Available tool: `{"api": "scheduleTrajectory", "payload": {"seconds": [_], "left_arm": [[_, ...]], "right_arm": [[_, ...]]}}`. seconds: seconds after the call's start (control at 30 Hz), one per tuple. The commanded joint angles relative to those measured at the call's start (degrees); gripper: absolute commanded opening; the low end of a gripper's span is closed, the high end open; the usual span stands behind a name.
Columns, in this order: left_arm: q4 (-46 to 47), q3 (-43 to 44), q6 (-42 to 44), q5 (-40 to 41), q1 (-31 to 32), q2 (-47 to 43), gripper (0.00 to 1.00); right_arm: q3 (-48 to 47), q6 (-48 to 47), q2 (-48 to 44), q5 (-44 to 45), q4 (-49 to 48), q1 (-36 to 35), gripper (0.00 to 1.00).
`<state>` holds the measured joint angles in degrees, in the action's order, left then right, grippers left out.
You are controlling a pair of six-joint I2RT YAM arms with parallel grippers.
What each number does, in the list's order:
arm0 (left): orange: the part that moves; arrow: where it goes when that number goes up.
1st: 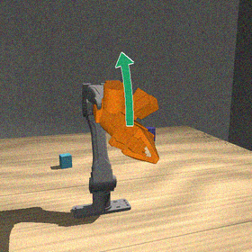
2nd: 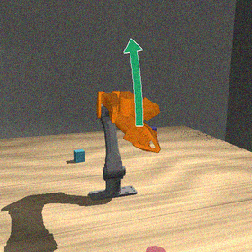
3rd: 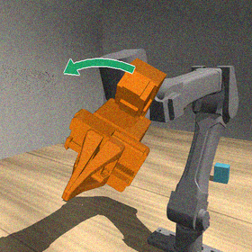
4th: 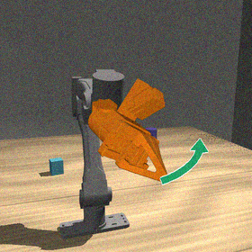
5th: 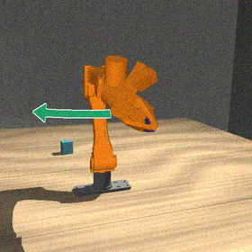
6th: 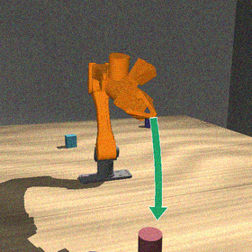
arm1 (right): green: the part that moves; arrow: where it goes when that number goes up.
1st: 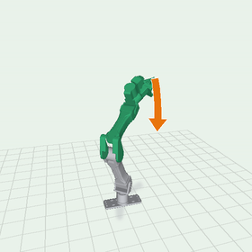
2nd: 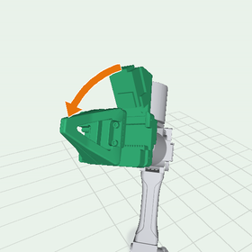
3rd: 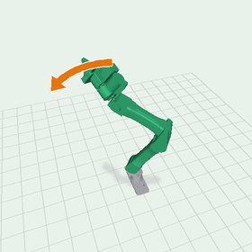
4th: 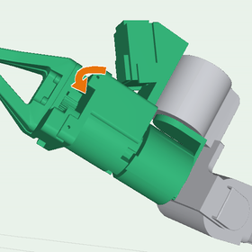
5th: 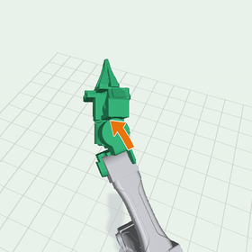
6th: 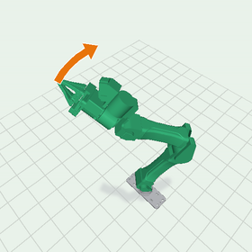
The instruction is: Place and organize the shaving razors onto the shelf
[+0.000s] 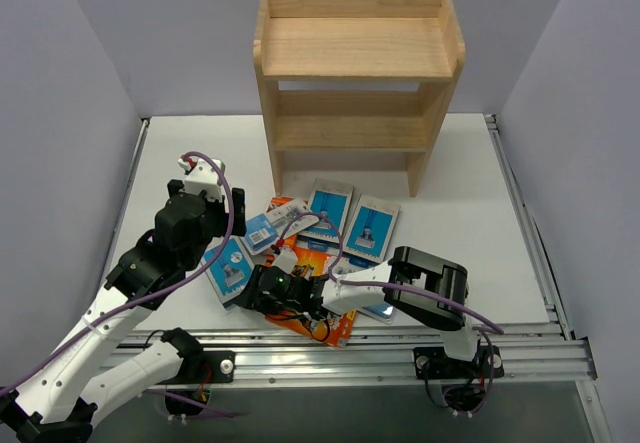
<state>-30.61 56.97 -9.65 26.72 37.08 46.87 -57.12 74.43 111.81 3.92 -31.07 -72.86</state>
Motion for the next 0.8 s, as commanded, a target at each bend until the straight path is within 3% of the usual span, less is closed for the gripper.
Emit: {"api": "scheduleTrajectory", "payload": {"seconds": [0.0,0.37,0.77], "left_arm": [[1.9,0.5,0.2,-0.6,0.3,-0.8,0.94],[1.9,0.4,0.2,-0.9,0.4,-0.5,0.94],[2.0,0.4,0.2,-1.6,0.5,-0.3,0.94]], "right_arm": [[-0.5,-0.9,0.4,1.9,6.2,-0.7,0.40],[-1.9,-0.8,0.3,1.9,10.6,-1.6,0.45],[-1.9,2.4,1.3,5.4,12.0,-1.0,0.34]]}}
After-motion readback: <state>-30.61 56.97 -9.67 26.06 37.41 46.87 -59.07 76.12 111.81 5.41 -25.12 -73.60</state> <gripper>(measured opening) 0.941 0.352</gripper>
